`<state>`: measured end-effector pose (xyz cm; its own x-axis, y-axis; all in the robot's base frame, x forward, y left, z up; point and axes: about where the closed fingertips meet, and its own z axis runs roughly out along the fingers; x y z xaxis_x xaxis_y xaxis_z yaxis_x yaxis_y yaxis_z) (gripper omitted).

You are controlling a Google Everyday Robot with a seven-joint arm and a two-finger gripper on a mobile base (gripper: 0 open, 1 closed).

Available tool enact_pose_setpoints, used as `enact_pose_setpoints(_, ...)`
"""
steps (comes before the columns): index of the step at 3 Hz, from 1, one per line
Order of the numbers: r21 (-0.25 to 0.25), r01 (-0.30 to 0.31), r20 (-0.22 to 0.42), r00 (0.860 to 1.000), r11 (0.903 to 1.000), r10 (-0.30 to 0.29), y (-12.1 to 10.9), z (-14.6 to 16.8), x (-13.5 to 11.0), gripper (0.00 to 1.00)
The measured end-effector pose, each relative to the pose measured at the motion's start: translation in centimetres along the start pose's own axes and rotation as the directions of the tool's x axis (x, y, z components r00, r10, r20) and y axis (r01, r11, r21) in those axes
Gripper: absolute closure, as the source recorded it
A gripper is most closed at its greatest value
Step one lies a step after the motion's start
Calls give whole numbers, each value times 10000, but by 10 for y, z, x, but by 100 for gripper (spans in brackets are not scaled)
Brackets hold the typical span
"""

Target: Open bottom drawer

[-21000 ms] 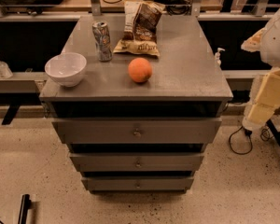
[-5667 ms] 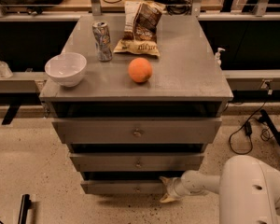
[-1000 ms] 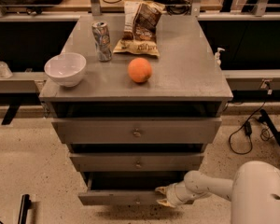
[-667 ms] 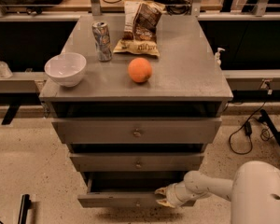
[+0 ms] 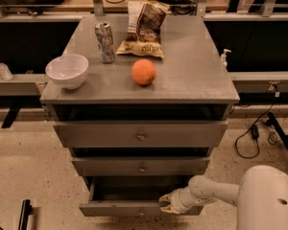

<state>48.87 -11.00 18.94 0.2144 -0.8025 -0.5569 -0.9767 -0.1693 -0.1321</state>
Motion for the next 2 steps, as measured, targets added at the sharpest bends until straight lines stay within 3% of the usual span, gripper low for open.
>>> enact_pose_setpoints(2, -14, -1, 11, 10000, 10000, 1, 1, 1, 0, 28)
